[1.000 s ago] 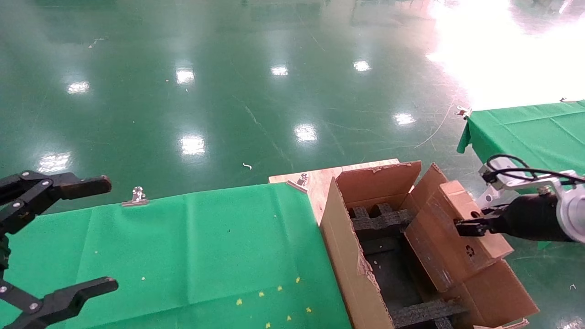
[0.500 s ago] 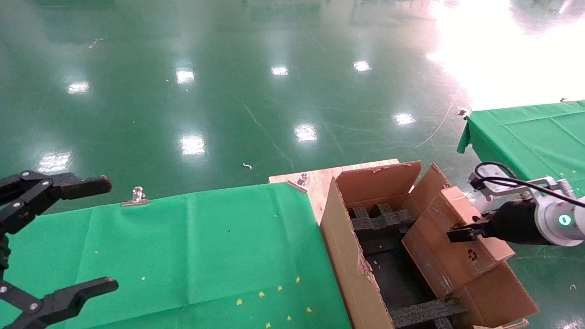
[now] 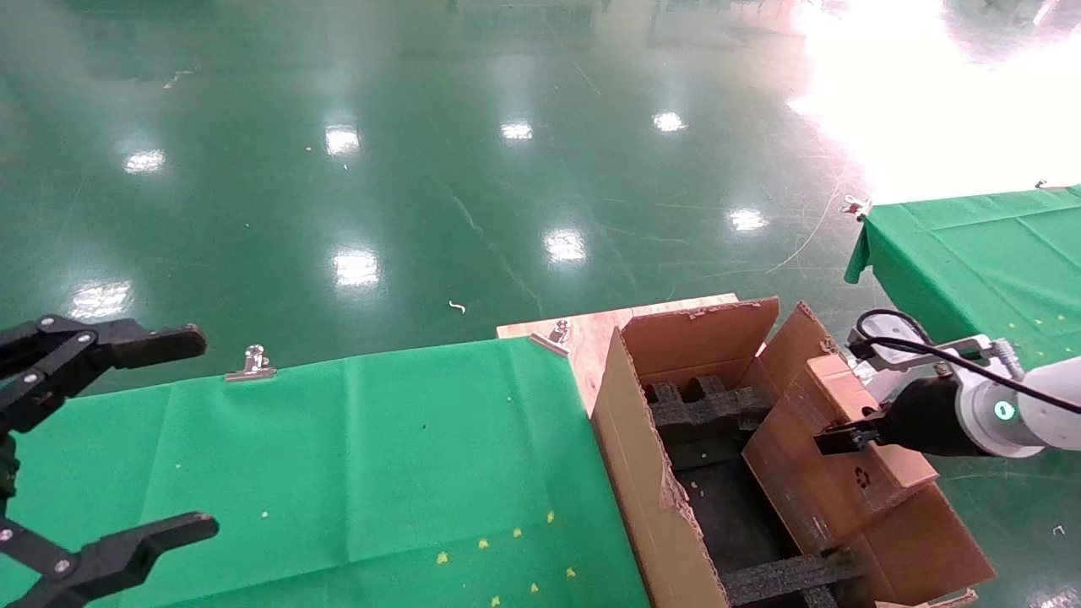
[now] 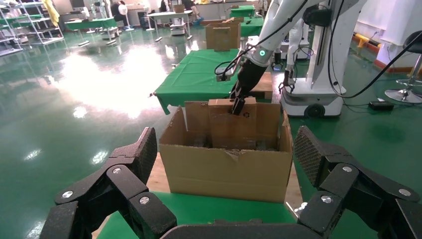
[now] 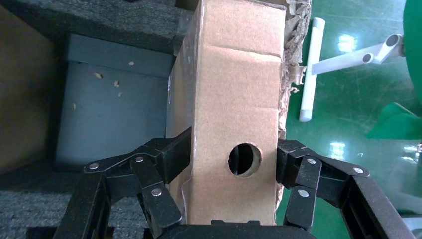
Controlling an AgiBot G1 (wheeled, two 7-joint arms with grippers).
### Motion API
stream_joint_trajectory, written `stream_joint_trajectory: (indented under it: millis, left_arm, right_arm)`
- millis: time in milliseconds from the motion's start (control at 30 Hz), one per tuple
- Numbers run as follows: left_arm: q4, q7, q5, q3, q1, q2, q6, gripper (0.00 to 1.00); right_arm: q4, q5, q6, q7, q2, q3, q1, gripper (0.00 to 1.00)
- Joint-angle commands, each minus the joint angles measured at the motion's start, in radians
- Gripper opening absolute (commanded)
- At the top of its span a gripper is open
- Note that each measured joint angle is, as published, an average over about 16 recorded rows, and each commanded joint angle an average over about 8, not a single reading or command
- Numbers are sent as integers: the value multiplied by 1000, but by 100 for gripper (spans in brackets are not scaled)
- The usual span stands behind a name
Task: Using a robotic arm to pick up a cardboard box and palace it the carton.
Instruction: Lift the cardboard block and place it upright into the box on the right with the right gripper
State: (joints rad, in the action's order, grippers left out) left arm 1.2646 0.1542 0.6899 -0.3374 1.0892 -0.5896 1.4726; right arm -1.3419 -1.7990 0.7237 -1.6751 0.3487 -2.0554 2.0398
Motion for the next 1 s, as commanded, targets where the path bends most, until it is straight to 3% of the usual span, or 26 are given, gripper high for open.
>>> stream_joint_trajectory:
  millis: [33, 633, 1000]
  left_arm:
    - [0, 0, 0, 0, 0, 0, 0, 100]
    - [0, 0, 0, 0, 0, 0, 0, 100]
    - [0, 0, 0, 0, 0, 0, 0, 100]
  right_arm:
    - [0, -18, -2, -24, 10, -4, -7, 0]
    - [26, -87, -82, -184, 97, -31, -125, 0]
    - [97, -67, -144, -209, 136, -43, -204, 0]
